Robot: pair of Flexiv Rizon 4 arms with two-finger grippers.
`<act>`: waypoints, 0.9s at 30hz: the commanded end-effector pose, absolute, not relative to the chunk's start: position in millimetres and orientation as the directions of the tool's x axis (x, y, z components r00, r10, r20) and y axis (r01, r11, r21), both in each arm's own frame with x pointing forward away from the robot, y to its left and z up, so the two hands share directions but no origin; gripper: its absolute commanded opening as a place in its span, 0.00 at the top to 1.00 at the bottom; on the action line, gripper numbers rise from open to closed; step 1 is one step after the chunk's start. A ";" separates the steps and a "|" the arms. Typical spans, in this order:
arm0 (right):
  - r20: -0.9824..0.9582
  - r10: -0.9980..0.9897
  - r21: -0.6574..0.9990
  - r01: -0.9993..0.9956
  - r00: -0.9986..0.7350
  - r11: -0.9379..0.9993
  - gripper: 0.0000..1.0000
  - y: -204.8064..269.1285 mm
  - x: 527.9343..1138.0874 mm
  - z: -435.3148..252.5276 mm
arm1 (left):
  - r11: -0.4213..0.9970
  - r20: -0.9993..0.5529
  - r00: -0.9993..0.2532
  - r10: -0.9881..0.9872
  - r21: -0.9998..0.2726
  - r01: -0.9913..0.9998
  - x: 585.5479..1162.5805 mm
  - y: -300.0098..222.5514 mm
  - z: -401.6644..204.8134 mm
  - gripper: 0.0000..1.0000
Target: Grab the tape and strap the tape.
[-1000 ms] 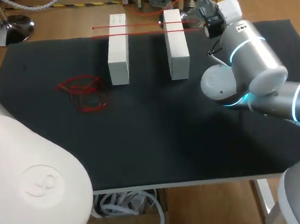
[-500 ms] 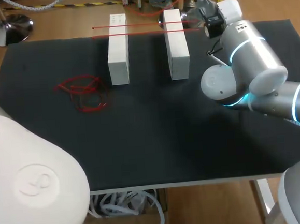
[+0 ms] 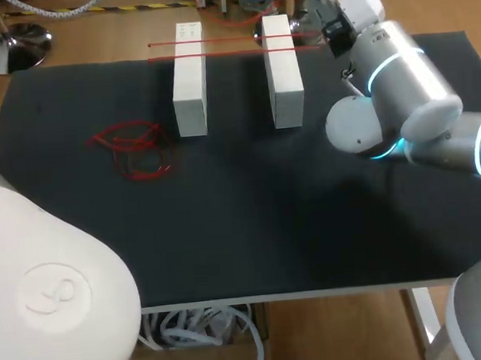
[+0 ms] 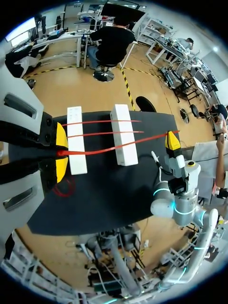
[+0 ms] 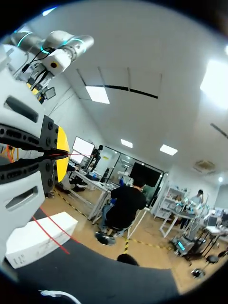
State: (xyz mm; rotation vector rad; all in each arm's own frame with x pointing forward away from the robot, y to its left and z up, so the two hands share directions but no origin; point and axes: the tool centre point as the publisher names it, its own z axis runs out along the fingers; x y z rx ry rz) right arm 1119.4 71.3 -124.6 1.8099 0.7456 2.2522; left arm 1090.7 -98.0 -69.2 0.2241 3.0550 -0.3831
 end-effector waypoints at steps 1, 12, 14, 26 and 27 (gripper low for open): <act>0.845 0.497 0.531 0.208 -0.197 -0.821 1.00 76.7 1118.7 -100.2 | 0.960 -0.070 -0.988 0.136 -0.238 0.149 1091.0 -98.4 -68.4 1.00; 0.690 0.715 0.714 0.276 -0.117 -0.644 1.00 100.0 1115.5 -62.7 | 0.960 -0.070 -0.988 0.136 -0.238 0.149 1091.0 -98.4 -68.4 1.00; 0.629 0.771 0.757 0.302 -0.097 -0.579 1.00 104.9 1112.9 -63.8 | 0.960 -0.070 -0.988 0.136 -0.238 0.149 1091.0 -98.4 -68.4 1.00; 0.362 0.926 0.888 0.343 -0.109 -0.307 1.00 122.5 1104.7 -67.5 | 0.960 -0.070 -0.988 0.136 -0.238 0.149 1091.0 -98.4 -68.4 1.00; 0.351 0.930 0.894 0.335 -0.109 -0.298 1.00 123.0 1104.5 -67.3 | 0.960 -0.070 -0.988 0.136 -0.238 0.149 1091.0 -98.4 -68.4 1.00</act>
